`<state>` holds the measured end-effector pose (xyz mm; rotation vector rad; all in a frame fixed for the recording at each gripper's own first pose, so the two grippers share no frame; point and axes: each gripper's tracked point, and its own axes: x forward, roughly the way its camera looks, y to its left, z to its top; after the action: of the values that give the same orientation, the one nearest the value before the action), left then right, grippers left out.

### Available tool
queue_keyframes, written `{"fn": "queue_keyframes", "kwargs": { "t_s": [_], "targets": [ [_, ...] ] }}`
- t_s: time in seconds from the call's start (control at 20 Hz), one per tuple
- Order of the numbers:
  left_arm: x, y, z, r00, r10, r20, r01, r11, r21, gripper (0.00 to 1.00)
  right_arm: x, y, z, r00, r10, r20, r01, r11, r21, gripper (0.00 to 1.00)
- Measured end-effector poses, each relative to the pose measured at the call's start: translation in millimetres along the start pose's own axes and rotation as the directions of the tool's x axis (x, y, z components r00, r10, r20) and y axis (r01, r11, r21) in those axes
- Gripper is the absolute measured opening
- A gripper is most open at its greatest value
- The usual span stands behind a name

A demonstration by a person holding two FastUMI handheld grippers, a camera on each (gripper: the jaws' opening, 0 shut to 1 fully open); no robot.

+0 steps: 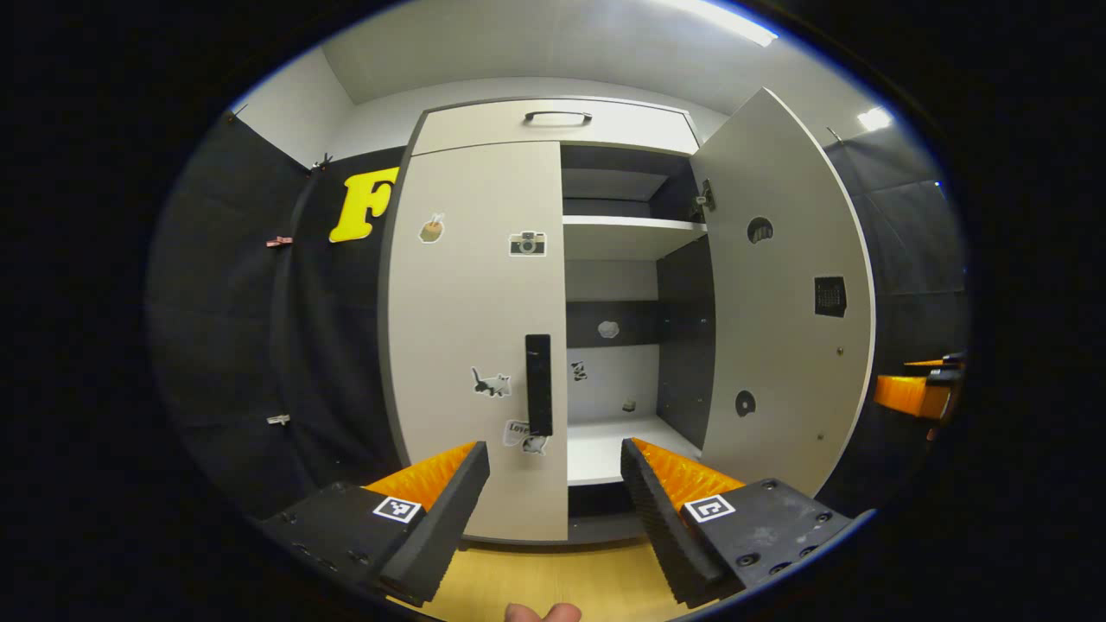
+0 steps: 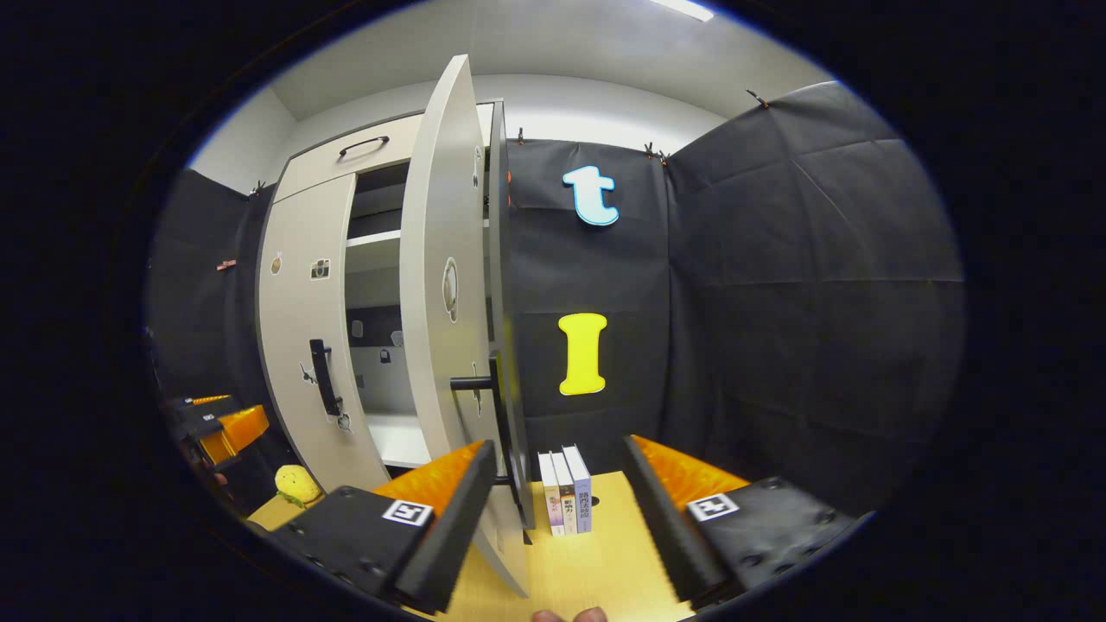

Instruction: Open the right door of the double-door shoe cabinet with the right hand, and open the left door with the left hand.

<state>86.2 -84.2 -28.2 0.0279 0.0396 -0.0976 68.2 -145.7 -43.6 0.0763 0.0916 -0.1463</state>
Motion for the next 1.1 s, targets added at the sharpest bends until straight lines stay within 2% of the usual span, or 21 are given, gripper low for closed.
{"fn": "queue_keyframes", "kwargs": {
  "t_s": [0.05, 0.15, 0.3, 0.4, 0.45, 0.75, 0.95, 1.1],
  "targets": [
    [9, -1, 1, 1.000, -0.010, 0.001, 0.010, 1.000, -0.016, 0.94, 5, -6, -1, 1.000, -0.012, 0.001, 0.012, 1.000, -0.001, 0.99],
    [27, 0, 4, 1.000, -0.007, 0.001, 0.007, 0.999, -0.035, 0.95, -1, -11, -7, 1.000, -0.017, -0.011, 0.017, 1.000, 0.022, 0.98],
    [61, 11, 12, 1.000, 0.024, 0.015, -0.024, 1.000, 0.003, 0.95, -7, -18, -16, 0.999, -0.013, -0.038, 0.015, 0.999, 0.045, 0.97],
    [85, 19, 11, 0.999, 0.050, 0.013, -0.051, 0.998, 0.044, 0.95, -9, -26, -17, 0.999, -0.018, -0.037, 0.019, 0.999, 0.042, 1.00],
    [97, 23, 9, 0.998, 0.063, 0.010, -0.063, 0.996, 0.058, 0.95, -10, -29, -15, 0.999, -0.022, -0.033, 0.023, 0.999, 0.040, 0.97],
    [151, 33, -2, 0.996, 0.092, -0.010, -0.091, 0.993, 0.079, 0.93, -12, -45, -8, 0.999, -0.043, -0.006, 0.043, 0.999, 0.010, 0.97],
    [174, 39, -9, 0.994, 0.110, -0.021, -0.108, 0.992, 0.058, 0.88, -14, -55, -9, 0.998, -0.061, -0.006, 0.061, 0.998, 0.013, 0.97],
    [185, 44, -10, 0.993, 0.120, -0.021, -0.118, 0.990, 0.074, 0.75, -17, -62, -8, 0.997, -0.072, 0.001, 0.072, 0.997, 0.021, 0.97]
  ]
}}
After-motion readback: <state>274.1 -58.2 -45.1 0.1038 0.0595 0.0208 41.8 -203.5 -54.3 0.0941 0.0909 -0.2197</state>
